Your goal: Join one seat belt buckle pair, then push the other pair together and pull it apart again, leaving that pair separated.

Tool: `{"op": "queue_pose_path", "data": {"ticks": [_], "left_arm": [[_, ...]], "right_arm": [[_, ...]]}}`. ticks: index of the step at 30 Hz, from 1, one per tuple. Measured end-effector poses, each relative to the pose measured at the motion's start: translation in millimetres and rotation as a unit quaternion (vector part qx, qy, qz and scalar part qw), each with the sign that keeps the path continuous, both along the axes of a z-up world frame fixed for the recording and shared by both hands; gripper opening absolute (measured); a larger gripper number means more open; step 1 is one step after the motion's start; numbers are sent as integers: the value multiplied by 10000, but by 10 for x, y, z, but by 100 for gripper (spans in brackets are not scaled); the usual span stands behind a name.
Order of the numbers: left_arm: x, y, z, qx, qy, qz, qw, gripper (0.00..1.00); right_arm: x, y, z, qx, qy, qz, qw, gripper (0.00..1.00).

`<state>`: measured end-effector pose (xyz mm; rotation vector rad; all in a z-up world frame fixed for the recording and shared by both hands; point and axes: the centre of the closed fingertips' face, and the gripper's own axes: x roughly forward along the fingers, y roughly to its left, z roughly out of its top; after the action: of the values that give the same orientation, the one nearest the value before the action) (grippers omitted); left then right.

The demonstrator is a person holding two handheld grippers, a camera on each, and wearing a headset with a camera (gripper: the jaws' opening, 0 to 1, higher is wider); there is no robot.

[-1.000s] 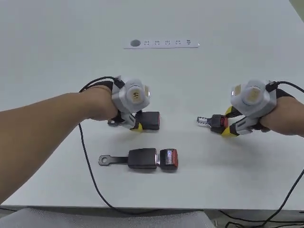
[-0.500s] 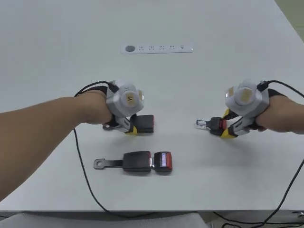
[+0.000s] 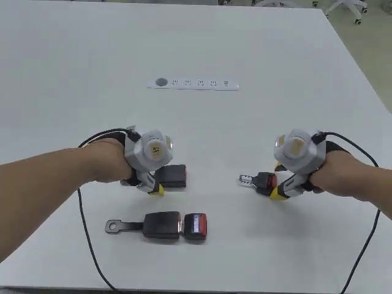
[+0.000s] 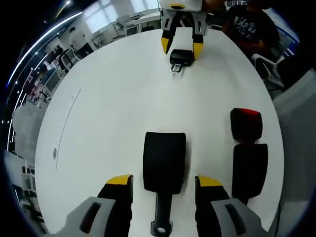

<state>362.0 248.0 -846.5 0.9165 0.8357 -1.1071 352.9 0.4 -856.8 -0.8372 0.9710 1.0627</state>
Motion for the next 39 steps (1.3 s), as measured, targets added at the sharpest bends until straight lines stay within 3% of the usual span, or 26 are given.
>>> {"op": "queue_pose_path", "data": {"ticks": [4,10,18,21,22,26,30,34,37,39], "left_arm": [[41,72,159,-149,-155,269,9994,56],[-90,155,389,-502,-366,488,9969,62],[-500,525,560,-721,-461,1034,9910,73],[-634,715,623,-853,-503,1427,9848,74],[-654,734,628,-879,-493,1462,9841,75],[-927,944,657,-931,-493,1678,9802,78],[-1129,1034,705,-1021,-533,1854,9759,81],[-1248,1122,768,-1092,-647,1946,9726,84],[-1341,1186,757,-1210,-575,1964,9713,85],[-1335,1259,760,-1328,-569,2016,9687,89]], "right_arm": [[-39,-21,102,378,-128,-470,9981,60],[-126,-28,315,821,-341,-764,9931,68],[-422,29,519,1295,-610,-737,9870,74],[-541,25,554,1342,-635,-722,9863,76],[-589,16,563,1343,-664,-704,9862,77],[-720,6,601,1441,-739,-660,9846,78],[-785,-12,649,1538,-867,-687,9819,84],[-834,-48,722,1660,-961,-823,9780,90],[-920,-28,811,1825,-967,-939,9739,92],[-945,-52,771,1852,-955,-911,9738,94]]}}
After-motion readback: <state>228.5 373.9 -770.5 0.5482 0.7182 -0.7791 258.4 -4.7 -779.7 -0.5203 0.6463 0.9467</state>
